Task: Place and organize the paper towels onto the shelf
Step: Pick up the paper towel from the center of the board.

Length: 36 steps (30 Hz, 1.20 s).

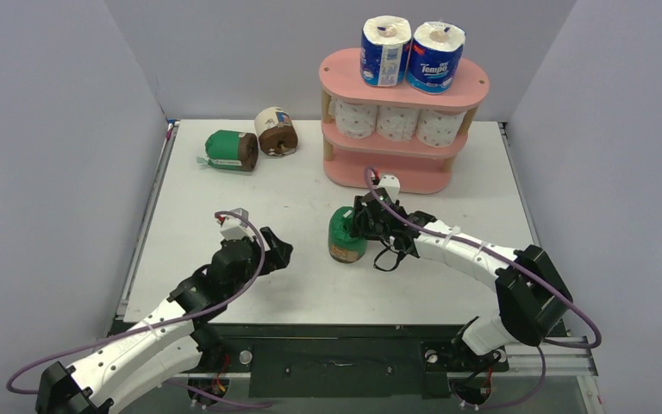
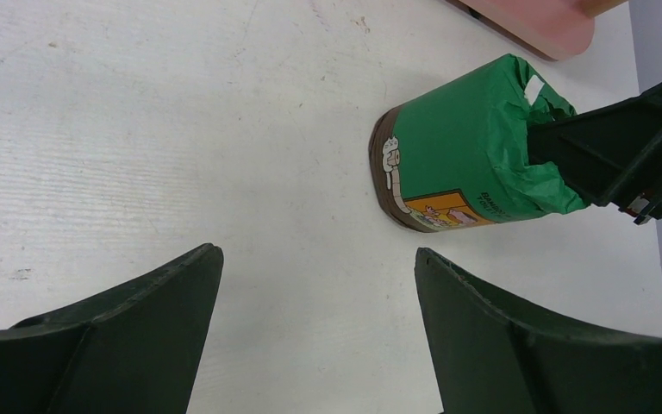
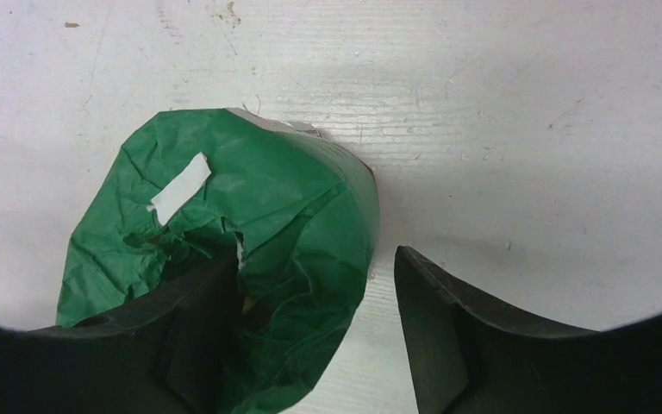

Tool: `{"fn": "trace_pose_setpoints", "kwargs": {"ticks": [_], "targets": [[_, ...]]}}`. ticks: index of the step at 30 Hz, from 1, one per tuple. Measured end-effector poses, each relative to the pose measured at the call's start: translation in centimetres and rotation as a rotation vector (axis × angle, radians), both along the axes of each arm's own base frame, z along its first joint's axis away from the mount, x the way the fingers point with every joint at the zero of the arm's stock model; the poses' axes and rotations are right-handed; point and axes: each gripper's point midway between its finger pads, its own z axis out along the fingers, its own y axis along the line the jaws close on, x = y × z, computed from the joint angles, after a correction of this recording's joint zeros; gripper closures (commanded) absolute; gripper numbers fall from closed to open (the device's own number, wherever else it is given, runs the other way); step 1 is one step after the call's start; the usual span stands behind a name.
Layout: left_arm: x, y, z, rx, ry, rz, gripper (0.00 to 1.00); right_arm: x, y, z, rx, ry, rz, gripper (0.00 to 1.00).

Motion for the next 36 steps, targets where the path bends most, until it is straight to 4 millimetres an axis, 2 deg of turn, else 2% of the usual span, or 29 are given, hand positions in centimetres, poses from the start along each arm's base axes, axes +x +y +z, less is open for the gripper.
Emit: {"fn": "trace_pose_setpoints", "kwargs": {"ticks": [9, 16, 19, 22, 31, 36], "targets": [[-0.2, -0.1, -0.1, -0.027, 0.003, 0.003, 0.20, 0.7, 0.6, -0.5, -0.017, 0.012, 0.006, 0.66], [-0.3, 0.0, -0.2, -0.035, -0.001, 0.004, 0.20, 0.6, 0.2, -0.3, -0.038, 0.010, 0.013, 0.72], [-0.2, -0.1, -0.2, -0.035, -0.002, 0.003, 0.20, 0.4, -1.0, 0.3, -0.039, 0.007, 0.000, 0.72], [-0.2, -0.4, -0.4, -0.035, 0.006, -0.006, 0.20, 1.0, -3.6, 1.2, -0.025, 0.000, -0.055, 0.72], [-0.2, -1.0, -0.5, -0.045, 0.014, -0.027, 0.20, 3.1, -16.1, 4.2, 0.016, -0.077, -0.412, 0.72], [-0.1, -1.2, -0.3, -0.054, 0.009, -0.034, 0.20, 3.7, -21.0, 4.8, 0.037, -0.094, -0.588, 0.72]]}}
